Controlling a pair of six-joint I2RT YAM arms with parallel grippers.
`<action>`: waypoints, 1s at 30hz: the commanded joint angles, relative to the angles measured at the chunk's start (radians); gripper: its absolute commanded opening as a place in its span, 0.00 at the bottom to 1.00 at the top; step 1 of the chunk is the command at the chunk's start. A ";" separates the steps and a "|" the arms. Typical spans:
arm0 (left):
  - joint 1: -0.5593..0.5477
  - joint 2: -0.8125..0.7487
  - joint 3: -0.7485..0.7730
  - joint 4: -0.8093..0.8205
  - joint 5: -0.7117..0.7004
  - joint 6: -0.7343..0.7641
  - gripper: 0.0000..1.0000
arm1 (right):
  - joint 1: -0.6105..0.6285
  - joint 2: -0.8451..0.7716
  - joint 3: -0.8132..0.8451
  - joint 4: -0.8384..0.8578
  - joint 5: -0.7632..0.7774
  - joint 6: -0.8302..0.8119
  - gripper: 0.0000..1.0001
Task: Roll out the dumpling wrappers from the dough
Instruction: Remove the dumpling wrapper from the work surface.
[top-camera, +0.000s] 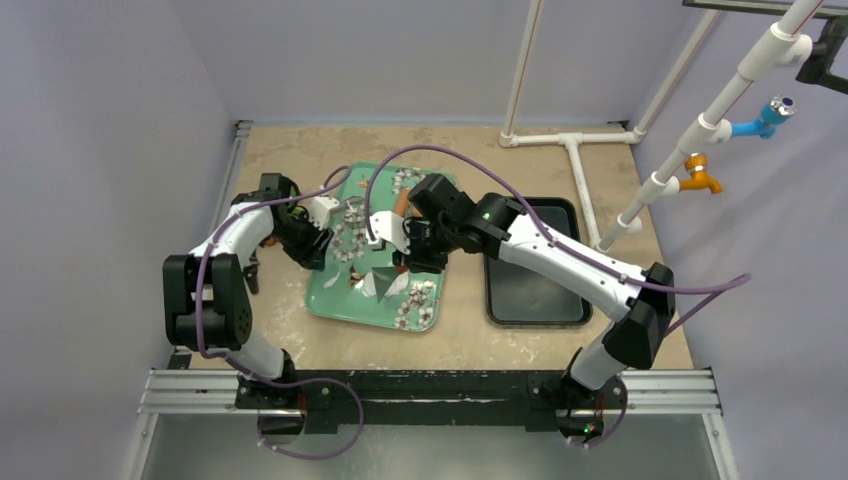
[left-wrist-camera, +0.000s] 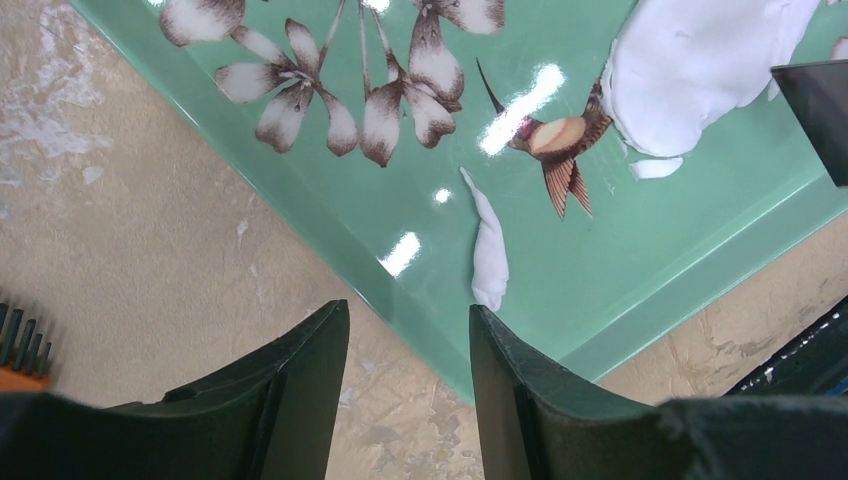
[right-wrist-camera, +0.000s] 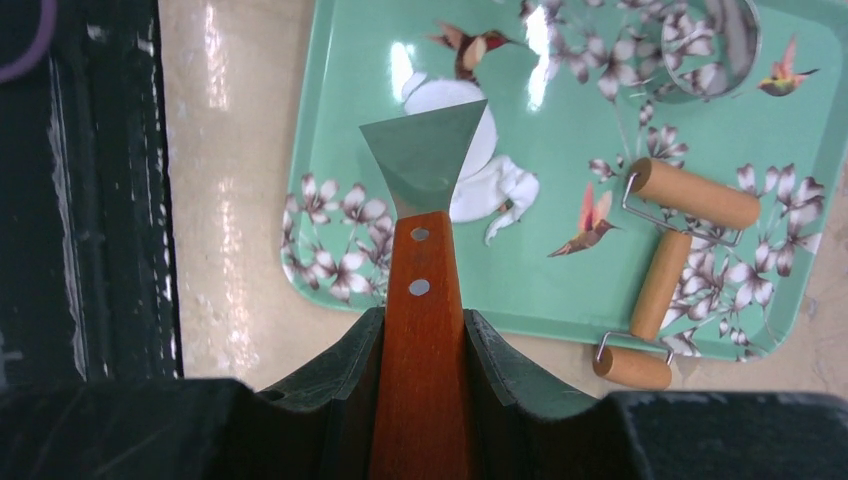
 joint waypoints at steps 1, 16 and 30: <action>0.006 -0.037 -0.003 -0.002 0.039 0.017 0.49 | 0.001 0.018 0.049 -0.076 -0.030 -0.209 0.00; 0.022 -0.078 -0.034 0.031 0.008 0.010 0.62 | 0.071 0.113 0.134 0.027 0.063 -0.434 0.00; 0.026 -0.060 -0.035 0.030 0.028 0.014 0.63 | 0.075 0.099 0.032 0.154 0.066 -0.411 0.00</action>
